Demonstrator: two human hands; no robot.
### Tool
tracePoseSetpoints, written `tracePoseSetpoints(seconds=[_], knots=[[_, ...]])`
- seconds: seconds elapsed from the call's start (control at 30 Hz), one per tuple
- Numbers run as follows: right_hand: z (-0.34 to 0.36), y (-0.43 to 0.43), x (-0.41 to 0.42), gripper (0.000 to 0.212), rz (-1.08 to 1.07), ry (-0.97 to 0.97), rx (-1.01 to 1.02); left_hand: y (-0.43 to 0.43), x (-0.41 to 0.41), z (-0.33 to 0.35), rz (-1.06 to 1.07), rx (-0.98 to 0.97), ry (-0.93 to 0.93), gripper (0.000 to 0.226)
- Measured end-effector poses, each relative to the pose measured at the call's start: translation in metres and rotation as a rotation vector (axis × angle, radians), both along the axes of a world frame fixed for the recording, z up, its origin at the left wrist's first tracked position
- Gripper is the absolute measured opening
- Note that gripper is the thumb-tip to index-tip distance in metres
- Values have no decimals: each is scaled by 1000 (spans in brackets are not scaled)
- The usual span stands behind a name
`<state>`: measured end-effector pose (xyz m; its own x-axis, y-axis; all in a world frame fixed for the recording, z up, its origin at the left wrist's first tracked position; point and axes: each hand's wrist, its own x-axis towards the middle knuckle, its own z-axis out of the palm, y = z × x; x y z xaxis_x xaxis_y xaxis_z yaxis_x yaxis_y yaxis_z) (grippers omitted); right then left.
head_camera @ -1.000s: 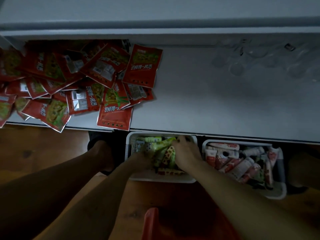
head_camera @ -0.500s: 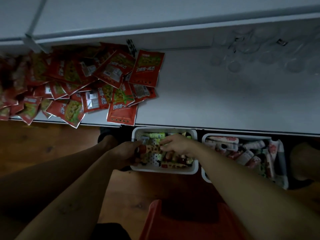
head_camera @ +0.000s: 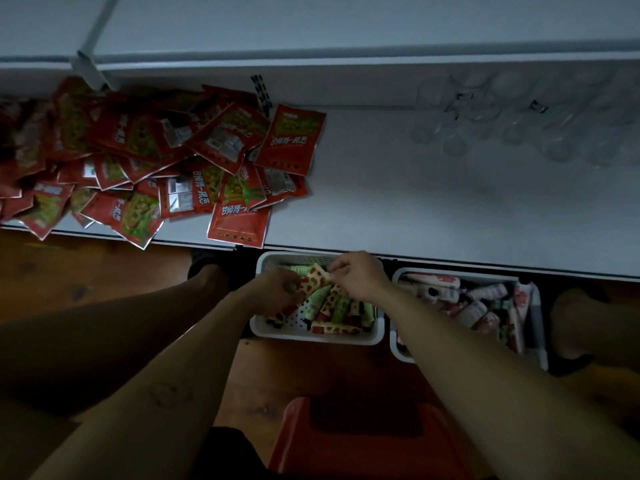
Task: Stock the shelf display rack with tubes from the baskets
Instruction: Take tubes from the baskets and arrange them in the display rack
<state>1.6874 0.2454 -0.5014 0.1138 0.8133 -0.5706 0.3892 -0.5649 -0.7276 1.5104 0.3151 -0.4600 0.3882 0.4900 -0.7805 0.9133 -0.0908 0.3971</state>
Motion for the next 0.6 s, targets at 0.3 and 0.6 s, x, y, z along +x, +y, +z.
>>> tracePoseSetpoints(seconds=[0.3,0.6], knots=[[-31,-16,-31,10,818,-462,-335,-4,-17,-34,229,13,-27,52],[-39,-9,-23,13,781,-209,-390,4,-21,-45,259,-97,-43,46]])
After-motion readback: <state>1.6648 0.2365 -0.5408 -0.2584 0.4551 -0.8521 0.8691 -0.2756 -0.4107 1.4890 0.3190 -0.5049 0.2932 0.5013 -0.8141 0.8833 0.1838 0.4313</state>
